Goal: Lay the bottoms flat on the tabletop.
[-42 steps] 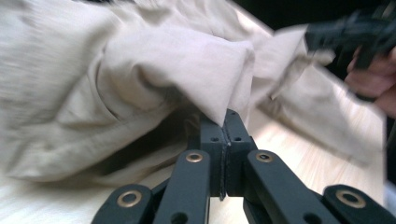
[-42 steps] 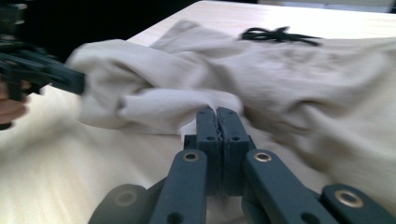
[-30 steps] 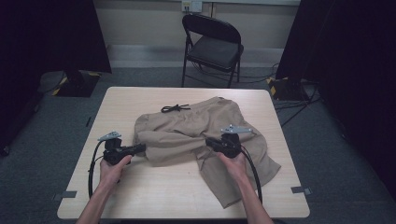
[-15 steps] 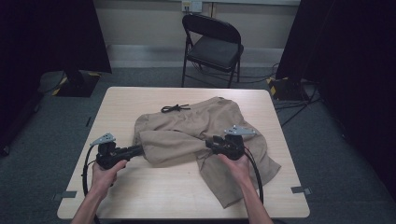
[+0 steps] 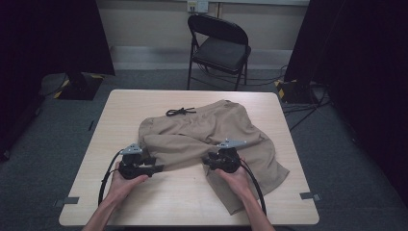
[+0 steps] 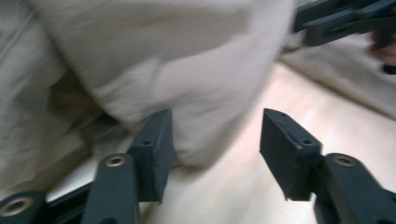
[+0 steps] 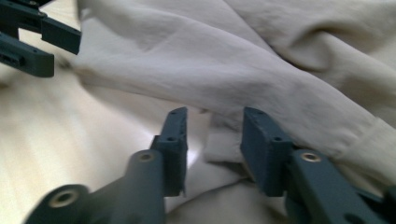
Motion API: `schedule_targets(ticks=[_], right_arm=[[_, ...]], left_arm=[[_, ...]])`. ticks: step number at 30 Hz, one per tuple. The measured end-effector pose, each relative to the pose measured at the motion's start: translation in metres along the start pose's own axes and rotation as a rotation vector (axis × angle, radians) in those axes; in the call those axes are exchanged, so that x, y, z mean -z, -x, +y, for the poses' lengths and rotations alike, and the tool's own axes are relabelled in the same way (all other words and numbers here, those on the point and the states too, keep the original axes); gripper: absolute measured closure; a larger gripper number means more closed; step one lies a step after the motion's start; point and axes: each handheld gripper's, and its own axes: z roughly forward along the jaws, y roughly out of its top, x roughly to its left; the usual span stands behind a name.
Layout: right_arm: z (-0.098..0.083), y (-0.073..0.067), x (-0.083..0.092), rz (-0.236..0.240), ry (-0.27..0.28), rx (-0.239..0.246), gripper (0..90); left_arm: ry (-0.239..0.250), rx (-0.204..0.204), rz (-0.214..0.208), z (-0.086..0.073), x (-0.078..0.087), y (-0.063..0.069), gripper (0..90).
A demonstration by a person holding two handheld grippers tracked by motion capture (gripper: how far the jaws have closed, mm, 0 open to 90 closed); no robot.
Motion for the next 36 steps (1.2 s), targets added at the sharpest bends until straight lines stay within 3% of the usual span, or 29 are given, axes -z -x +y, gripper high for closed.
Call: schedule_targets(ticks=[2,7,9,11,13,15,17,19,22,23,26,31,34,36], right_arm=[[0.000,0.003,-0.003,-0.022,-0.006,0.003,53.4],[-0.004,0.003,-0.009,-0.050,-0.035,0.023,48.9],[-0.007,0.003,-0.012,-0.066,-0.040,0.026,49.4],[-0.009,0.003,-0.013,-0.089,-0.032,0.028,64.3],[-0.009,0.005,-0.010,-0.073,-0.026,0.008,76.8],[-0.007,0.003,-0.005,-0.051,-0.014,0.016,84.3],[-0.005,-0.002,0.003,-0.021,0.007,0.023,85.6],[-0.003,-0.004,0.012,0.005,0.034,0.021,85.7],[0.001,-0.008,0.029,0.033,0.081,0.023,85.8],[0.003,-0.009,0.037,0.038,0.105,0.028,85.9],[0.010,-0.008,0.050,0.040,0.146,0.023,85.9],[0.028,-0.002,0.065,0.029,0.205,0.022,86.0],[0.033,0.006,0.069,0.015,0.229,-0.002,86.2],[0.033,0.011,0.070,0.005,0.230,-0.011,86.2]], left_arm=[[0.004,0.020,0.011,-0.001,-0.004,-0.004,41.6],[0.024,0.021,0.043,0.001,-0.009,-0.005,42.7],[0.011,0.009,0.071,0.006,-0.013,-0.004,42.8],[0.005,0.013,0.090,0.008,-0.015,-0.003,45.8],[0.004,0.013,0.100,0.009,-0.016,-0.004,59.1],[-0.001,0.020,0.075,0.008,-0.015,-0.005,71.7],[-0.003,0.017,0.034,0.006,-0.012,-0.003,80.3],[0.017,0.009,-0.020,0.007,-0.003,0.005,83.7],[0.055,-0.001,-0.050,0.010,0.006,0.013,84.9],[0.111,-0.014,-0.092,0.017,0.020,0.022,85.3],[0.185,-0.019,-0.135,0.027,0.036,0.030,85.5],[0.234,-0.022,-0.129,0.044,0.045,0.030,85.6],[0.240,0.011,-0.102,0.050,0.043,0.019,85.7],[0.224,0.057,-0.078,0.050,0.037,0.009,86.0]])
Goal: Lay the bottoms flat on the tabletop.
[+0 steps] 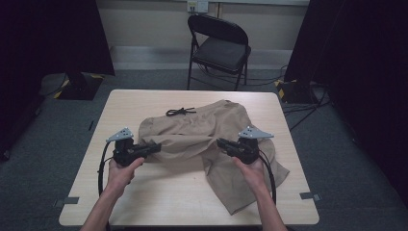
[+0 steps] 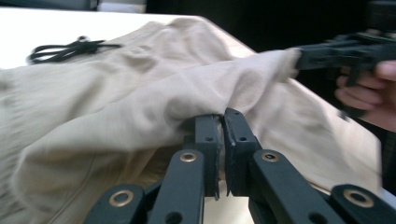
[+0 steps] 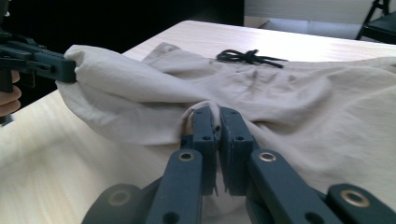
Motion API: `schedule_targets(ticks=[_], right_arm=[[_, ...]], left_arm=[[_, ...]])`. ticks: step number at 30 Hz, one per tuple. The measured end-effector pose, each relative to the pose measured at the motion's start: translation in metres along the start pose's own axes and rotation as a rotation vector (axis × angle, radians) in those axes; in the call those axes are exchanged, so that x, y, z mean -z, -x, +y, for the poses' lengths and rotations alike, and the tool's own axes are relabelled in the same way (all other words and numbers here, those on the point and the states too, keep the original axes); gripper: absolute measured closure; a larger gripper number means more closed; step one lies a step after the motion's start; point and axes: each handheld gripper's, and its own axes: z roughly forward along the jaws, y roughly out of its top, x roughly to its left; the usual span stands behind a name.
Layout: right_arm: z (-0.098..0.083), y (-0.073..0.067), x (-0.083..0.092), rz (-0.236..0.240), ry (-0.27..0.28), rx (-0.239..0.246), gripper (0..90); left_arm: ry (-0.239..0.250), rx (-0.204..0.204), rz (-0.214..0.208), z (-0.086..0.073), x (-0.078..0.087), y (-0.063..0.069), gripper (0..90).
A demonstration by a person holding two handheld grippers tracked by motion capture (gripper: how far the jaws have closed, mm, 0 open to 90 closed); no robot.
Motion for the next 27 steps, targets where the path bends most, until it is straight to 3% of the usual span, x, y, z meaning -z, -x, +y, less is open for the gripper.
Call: schedule_targets(ticks=[3,5,8,12,15,18,21,23,27], right_arm=[[-0.003,0.011,-0.001,-0.013,0.000,-0.032,86.3],[-0.006,0.016,-0.005,-0.025,-0.016,-0.041,86.4],[-0.010,0.023,-0.011,-0.043,-0.038,-0.056,86.4],[-0.014,0.032,-0.016,-0.061,-0.054,-0.083,86.4],[-0.015,0.034,-0.015,-0.063,-0.053,-0.083,86.4],[-0.013,0.031,-0.013,-0.063,-0.048,-0.078,86.4],[-0.012,0.031,-0.010,-0.065,-0.040,-0.075,86.4],[-0.012,0.031,-0.008,-0.069,-0.038,-0.073,86.4],[-0.010,0.034,-0.001,-0.079,-0.022,-0.076,86.3]], left_arm=[[-0.011,0.053,0.031,-0.004,-0.007,-0.014,85.1],[-0.030,0.051,0.038,-0.008,-0.013,-0.018,83.1],[-0.036,0.033,0.043,-0.011,-0.013,-0.012,78.5],[0.008,0.003,0.041,-0.006,-0.002,0.000,73.1],[0.012,-0.037,-0.006,-0.003,0.004,0.007,75.3],[-0.046,-0.078,-0.074,-0.008,-0.005,0.015,78.7],[-0.102,-0.085,-0.083,-0.018,-0.022,0.017,76.4],[-0.136,-0.062,-0.070,-0.027,-0.037,0.015,66.8],[-0.190,-0.062,-0.036,-0.039,-0.060,0.014,49.5]])
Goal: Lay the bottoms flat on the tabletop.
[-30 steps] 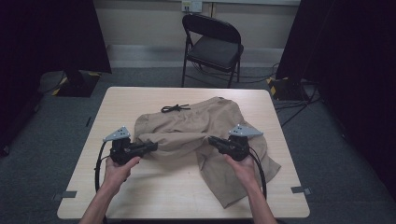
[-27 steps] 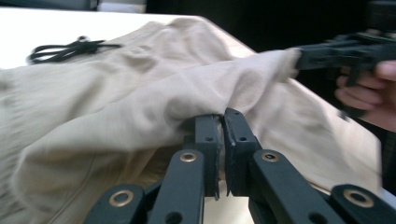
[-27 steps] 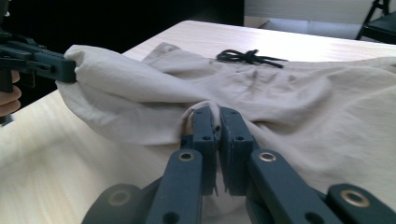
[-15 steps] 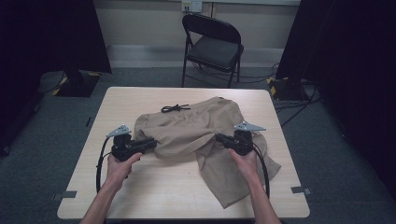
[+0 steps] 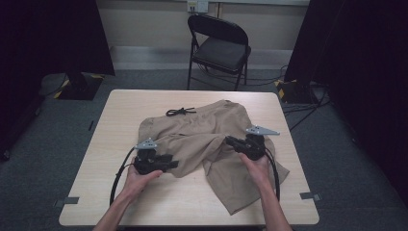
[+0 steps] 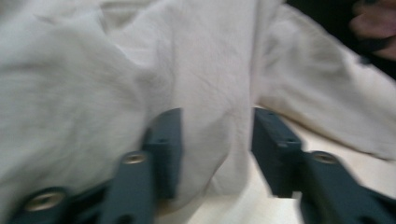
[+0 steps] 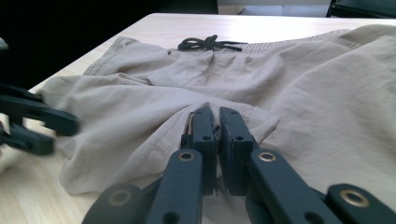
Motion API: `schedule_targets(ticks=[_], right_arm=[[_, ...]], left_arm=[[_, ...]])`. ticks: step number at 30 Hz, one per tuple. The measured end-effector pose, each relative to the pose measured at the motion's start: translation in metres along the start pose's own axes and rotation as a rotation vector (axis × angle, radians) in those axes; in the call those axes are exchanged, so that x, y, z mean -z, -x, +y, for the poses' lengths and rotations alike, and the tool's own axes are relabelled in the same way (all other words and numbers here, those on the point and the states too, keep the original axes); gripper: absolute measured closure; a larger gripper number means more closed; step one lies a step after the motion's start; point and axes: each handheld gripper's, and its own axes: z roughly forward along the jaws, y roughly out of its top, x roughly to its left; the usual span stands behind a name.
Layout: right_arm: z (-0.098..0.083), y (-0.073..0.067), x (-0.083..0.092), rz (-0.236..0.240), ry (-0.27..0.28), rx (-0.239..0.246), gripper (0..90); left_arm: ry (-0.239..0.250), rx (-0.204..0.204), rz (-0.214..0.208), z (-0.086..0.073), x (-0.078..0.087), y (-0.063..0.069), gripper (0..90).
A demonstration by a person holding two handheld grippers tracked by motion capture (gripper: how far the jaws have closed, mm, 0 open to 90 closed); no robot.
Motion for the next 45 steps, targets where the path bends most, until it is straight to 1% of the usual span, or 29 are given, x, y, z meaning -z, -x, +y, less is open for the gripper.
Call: schedule_targets(ticks=[2,4,6,7,8,9,10,11,12,13,15,17,18,19,20,21,22,23,24,26,28,30,32,33,35,38,43,44,45], right_arm=[[0.000,0.002,0.002,-0.002,0.003,0.001,86.3],[0.000,0.002,0.004,-0.003,0.001,0.000,86.3],[-0.001,0.002,0.005,-0.003,0.001,0.001,86.3],[0.000,0.002,0.005,-0.001,0.004,0.001,86.3],[0.000,0.001,0.006,0.000,0.005,0.001,86.3],[0.000,0.001,0.006,-0.001,0.006,0.000,86.3],[0.000,0.001,0.006,0.000,0.008,0.005,86.3],[0.000,0.001,0.006,0.003,0.009,0.002,86.3],[0.000,0.000,0.006,0.007,0.011,0.002,86.3],[0.000,0.000,0.007,0.007,0.011,0.001,86.3],[0.000,-0.002,0.007,0.010,0.011,0.005,86.3],[0.001,-0.004,0.008,0.016,0.014,0.011,86.3],[0.001,-0.005,0.009,0.019,0.016,0.012,86.3],[0.001,-0.005,0.009,0.019,0.019,0.012,86.3],[0.002,-0.006,0.011,0.020,0.022,0.015,86.3],[0.002,-0.007,0.011,0.021,0.026,0.017,86.3],[0.002,-0.007,0.012,0.025,0.028,0.018,86.3],[0.003,-0.008,0.012,0.026,0.027,0.018,86.3],[0.003,-0.007,0.012,0.023,0.027,0.019,86.3],[0.003,-0.006,0.009,0.028,0.027,0.005,86.3],[0.001,-0.006,0.003,0.022,0.012,-0.003,86.3],[-0.002,-0.006,-0.006,0.022,-0.009,-0.008,86.3],[-0.005,-0.005,-0.015,0.025,-0.027,-0.012,86.3],[-0.007,-0.005,-0.020,0.026,-0.040,-0.020,86.3],[-0.009,-0.006,-0.027,0.027,-0.060,-0.014,86.3],[-0.015,-0.007,-0.039,0.014,-0.107,0.000,86.3],[-0.028,-0.004,-0.056,-0.005,-0.170,-0.003,86.3],[-0.031,-0.004,-0.058,-0.008,-0.180,-0.012,86.3],[-0.033,-0.004,-0.059,-0.008,-0.187,-0.016,86.3]], left_arm=[[-0.028,-0.008,-0.002,-0.004,-0.012,0.002,41.4],[-0.054,-0.033,0.007,-0.007,-0.021,0.006,36.4],[-0.057,-0.057,0.029,-0.007,-0.022,0.009,35.2],[-0.059,-0.055,0.029,-0.006,-0.023,0.009,35.1],[-0.058,-0.059,0.048,-0.006,-0.023,0.011,35.6],[-0.066,-0.081,0.076,-0.006,-0.023,0.012,39.5],[-0.078,-0.099,0.091,-0.006,-0.022,0.013,48.3],[-0.088,-0.094,0.088,-0.006,-0.021,0.012,55.5],[-0.083,-0.084,0.063,-0.008,-0.022,0.011,65.3],[-0.089,-0.091,0.058,-0.008,-0.021,0.011,70.1],[-0.117,-0.093,0.023,-0.009,-0.019,0.013,78.4],[-0.128,-0.119,-0.023,-0.011,-0.017,0.021,85.3],[-0.130,-0.120,-0.055,-0.012,-0.015,0.025,86.9],[-0.126,-0.121,-0.119,-0.013,-0.010,0.032,87.4],[-0.123,-0.131,-0.150,-0.014,-0.007,0.036,88.1],[-0.123,-0.131,-0.150,-0.014,-0.007,0.036,88.5],[-0.104,-0.127,-0.207,-0.015,0.004,0.045,88.9],[-0.077,-0.127,-0.230,-0.013,0.013,0.050,89.1],[-0.046,-0.113,-0.247,-0.011,0.019,0.051,89.1],[0.015,-0.072,-0.280,-0.006,0.030,0.047,89.2],[0.053,-0.045,-0.266,-0.002,0.035,0.037,89.2],[0.108,0.045,-0.241,0.000,0.038,0.015,89.2],[0.113,0.104,-0.148,-0.002,0.038,-0.009,89.3],[0.109,0.131,-0.123,-0.004,0.038,-0.018,89.3],[0.072,0.144,-0.057,-0.008,0.036,-0.031,89.3],[0.023,0.145,0.003,-0.014,0.032,-0.039,89.3],[-0.034,0.131,0.046,-0.021,0.022,-0.043,88.1],[-0.042,0.127,0.056,-0.023,0.020,-0.044,86.8],[-0.034,0.132,0.049,-0.024,0.020,-0.045,86.4]])
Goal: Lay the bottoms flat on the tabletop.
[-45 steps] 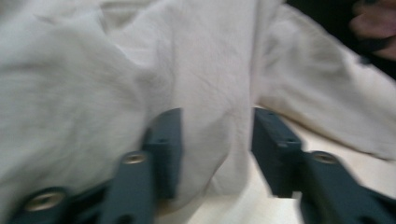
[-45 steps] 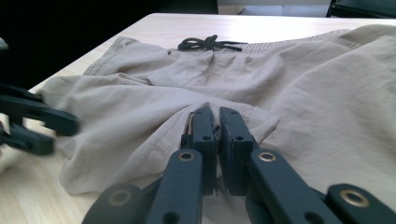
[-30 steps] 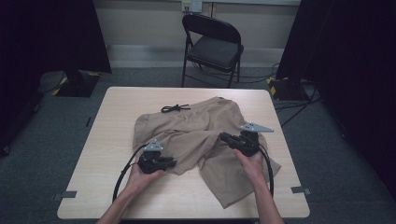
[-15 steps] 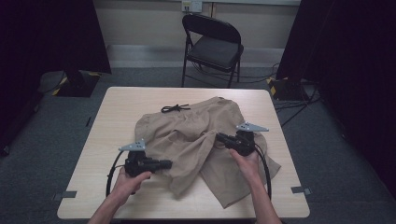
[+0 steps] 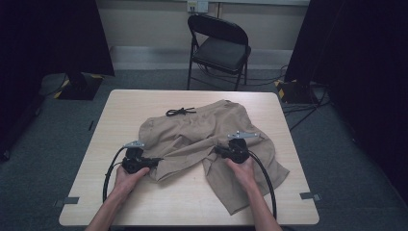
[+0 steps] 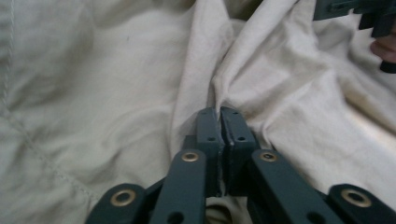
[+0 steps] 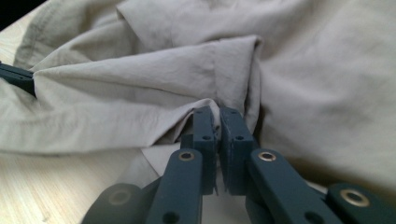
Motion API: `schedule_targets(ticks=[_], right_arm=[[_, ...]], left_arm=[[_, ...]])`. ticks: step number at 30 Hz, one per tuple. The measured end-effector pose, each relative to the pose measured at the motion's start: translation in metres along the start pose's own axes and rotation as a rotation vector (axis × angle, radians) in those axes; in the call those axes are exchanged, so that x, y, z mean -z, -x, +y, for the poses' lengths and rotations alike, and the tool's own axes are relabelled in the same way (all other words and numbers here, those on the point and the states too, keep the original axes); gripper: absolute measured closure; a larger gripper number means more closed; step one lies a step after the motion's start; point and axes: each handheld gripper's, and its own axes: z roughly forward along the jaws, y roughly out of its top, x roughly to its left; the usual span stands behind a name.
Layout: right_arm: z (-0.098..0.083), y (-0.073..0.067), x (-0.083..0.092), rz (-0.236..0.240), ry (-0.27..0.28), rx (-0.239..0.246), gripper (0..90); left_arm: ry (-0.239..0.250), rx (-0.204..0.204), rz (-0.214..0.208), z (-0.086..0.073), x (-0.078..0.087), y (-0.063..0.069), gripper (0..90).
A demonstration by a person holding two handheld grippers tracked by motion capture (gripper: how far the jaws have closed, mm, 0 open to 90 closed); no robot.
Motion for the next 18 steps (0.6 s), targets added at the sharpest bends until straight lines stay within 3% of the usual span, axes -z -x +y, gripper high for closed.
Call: schedule_targets(ticks=[7,14,18], right_arm=[[-0.015,0.006,0.000,0.002,-0.009,-0.029,86.3],[-0.016,0.006,0.002,-0.005,-0.014,-0.024,86.2],[-0.016,0.006,0.002,-0.006,-0.017,-0.022,86.3]], left_arm=[[0.057,0.038,-0.023,0.000,0.011,0.003,74.7],[0.135,-0.048,-0.033,0.006,0.040,0.031,68.8],[0.121,-0.090,-0.063,0.002,0.045,0.044,65.9]])
